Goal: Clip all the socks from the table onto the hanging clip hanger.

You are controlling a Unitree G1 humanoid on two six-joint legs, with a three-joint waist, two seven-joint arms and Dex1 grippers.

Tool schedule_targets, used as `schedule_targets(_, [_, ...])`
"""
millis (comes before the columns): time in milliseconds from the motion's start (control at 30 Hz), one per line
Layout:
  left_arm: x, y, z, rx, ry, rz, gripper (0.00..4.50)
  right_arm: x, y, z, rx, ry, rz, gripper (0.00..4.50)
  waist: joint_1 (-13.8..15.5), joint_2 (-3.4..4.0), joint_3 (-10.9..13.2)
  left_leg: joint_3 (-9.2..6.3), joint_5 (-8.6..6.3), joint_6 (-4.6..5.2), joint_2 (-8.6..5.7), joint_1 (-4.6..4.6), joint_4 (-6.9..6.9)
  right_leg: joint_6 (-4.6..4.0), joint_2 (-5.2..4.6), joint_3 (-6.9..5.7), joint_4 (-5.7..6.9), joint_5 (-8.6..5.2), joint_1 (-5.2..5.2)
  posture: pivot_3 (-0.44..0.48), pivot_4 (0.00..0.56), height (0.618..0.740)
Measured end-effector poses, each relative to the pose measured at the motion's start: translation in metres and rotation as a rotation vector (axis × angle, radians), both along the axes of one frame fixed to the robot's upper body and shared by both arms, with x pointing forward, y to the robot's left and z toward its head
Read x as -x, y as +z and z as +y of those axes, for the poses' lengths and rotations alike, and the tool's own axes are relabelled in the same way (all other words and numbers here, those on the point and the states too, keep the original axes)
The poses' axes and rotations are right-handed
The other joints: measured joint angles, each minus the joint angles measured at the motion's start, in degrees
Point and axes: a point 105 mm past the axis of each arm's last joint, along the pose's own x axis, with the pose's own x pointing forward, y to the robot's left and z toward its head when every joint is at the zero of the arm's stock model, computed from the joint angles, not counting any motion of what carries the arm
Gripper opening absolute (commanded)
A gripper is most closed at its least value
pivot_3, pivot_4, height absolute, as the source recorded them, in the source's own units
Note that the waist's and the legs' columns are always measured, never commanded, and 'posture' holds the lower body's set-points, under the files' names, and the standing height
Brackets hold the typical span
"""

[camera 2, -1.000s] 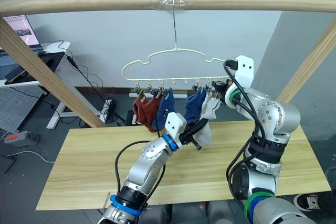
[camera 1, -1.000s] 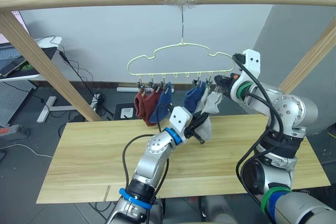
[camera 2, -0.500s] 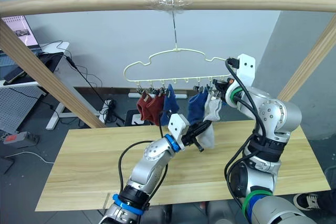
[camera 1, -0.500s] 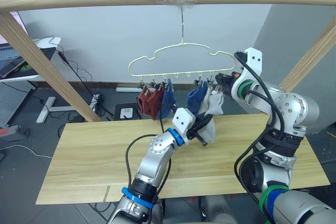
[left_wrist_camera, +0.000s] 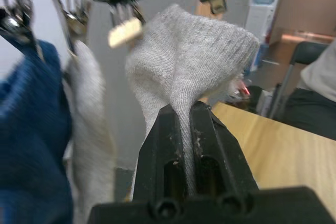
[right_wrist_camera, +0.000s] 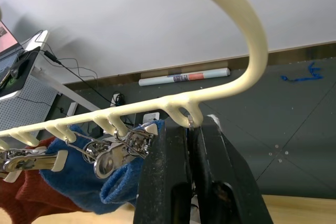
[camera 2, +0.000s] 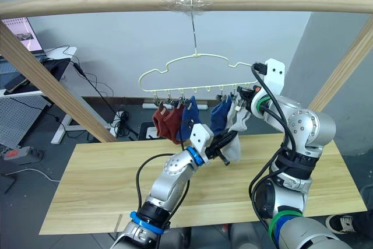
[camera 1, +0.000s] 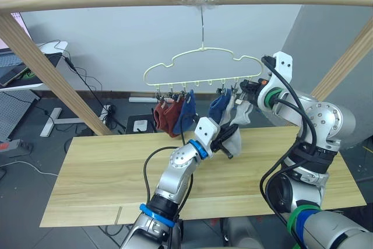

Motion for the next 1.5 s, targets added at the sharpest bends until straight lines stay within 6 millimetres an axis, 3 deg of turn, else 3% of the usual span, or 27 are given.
schedule_targets(233, [-0.006,-0.002,0.001,-0.015,0.026,-0.013,0.02,0.000,0.000,0.001,0.001,0.003,0.001,0.00,0.0,0.00,0.0,0.00,0.00,0.00,0.00,-0.01,-0.01,-0.15,0.00,0.00,-0.01,0.09,0.00,-0.128,0.161,0.740])
schedule_targets(333, [-0.006,-0.001,-0.002,-0.009,0.019,-0.015,0.00,0.000,0.000,0.001,0.001,0.005,0.000,0.77,-0.1,0.00,0.0,0.00,0.00,0.00,0.00,-0.01,-0.01,-0.15,0.00,0.00,-0.01,0.09,0.00,-0.127,0.157,0.740])
schedule_targets(400, [-0.005,0.000,-0.004,-0.005,0.014,-0.015,0.00,0.000,0.000,0.001,-0.001,0.008,0.000,1.66,-0.2,0.00,0.0,0.00,0.00,0.00,0.00,-0.01,-0.01,-0.15,0.00,0.00,-0.01,0.09,0.00,-0.127,0.157,0.740])
schedule_targets(667, [-0.001,-0.005,-0.012,0.001,-0.040,0.058,0.00,0.001,0.001,0.002,0.012,0.030,-0.030,4.40,-1.3,0.01,0.0,0.00,0.00,0.00,0.00,-0.01,0.00,-0.14,0.00,0.00,0.00,0.09,0.00,-0.142,0.146,0.740])
schedule_targets(900, [-0.008,-0.009,-0.013,0.069,-0.067,0.227,1.90,0.013,0.013,-0.010,0.031,0.041,-0.240,4.50,-1.7,0.05,0.0,0.01,0.00,0.00,0.00,-0.02,0.02,0.12,0.00,0.00,0.00,-0.05,0.00,-0.157,0.138,0.740])
schedule_targets(1000, [-0.005,-0.012,-0.017,0.059,-0.097,0.249,2.78,0.023,-0.003,-0.015,0.088,0.059,-0.293,4.50,-1.7,0.06,-0.1,0.02,0.00,0.00,0.00,-0.02,0.01,0.13,0.01,0.01,-0.02,-0.06,0.00,-0.158,0.131,0.740])
schedule_targets(1133, [-0.004,-0.023,-0.010,0.039,-0.083,0.277,3.92,0.036,-0.040,-0.021,0.198,0.079,-0.297,4.50,-1.8,0.12,-0.1,0.15,0.00,-0.01,0.01,0.05,0.03,0.19,0.01,0.13,-0.02,-0.07,0.01,-0.141,0.127,0.740])
schedule_targets(1200, [0.000,-0.038,0.003,0.003,-0.043,0.295,4.45,0.042,-0.054,-0.029,0.276,0.069,-0.300,4.50,-2.1,0.15,-0.1,0.20,0.00,0.00,0.02,0.13,0.01,0.19,0.03,0.19,0.03,-0.07,0.02,-0.128,0.128,0.740])
schedule_targets(1267, [0.001,-0.054,0.024,-0.060,0.029,0.303,4.48,0.047,-0.070,-0.036,0.343,0.068,-0.284,4.50,-2.1,0.16,-0.1,0.21,0.00,-0.01,0.07,0.19,0.02,0.18,0.09,0.22,0.08,-0.07,0.02,-0.120,0.129,0.740])
schedule_targets(1400, [0.008,-0.088,0.112,-0.215,0.315,0.340,4.48,0.061,-0.117,-0.054,0.430,0.048,-0.174,4.50,-2.1,0.16,-0.1,0.29,0.00,-0.01,0.14,0.28,0.02,0.14,0.16,0.34,0.20,-0.04,-0.01,-0.080,0.137,0.740])
schedule_targets(1500, [0.023,-0.091,0.157,-0.240,0.463,0.375,4.48,0.066,-0.132,-0.062,0.454,0.033,-0.153,4.50,-1.3,0.13,-0.1,0.57,0.00,-0.01,0.06,0.29,0.08,0.35,0.11,0.69,0.10,0.09,0.01,-0.055,0.139,0.740])
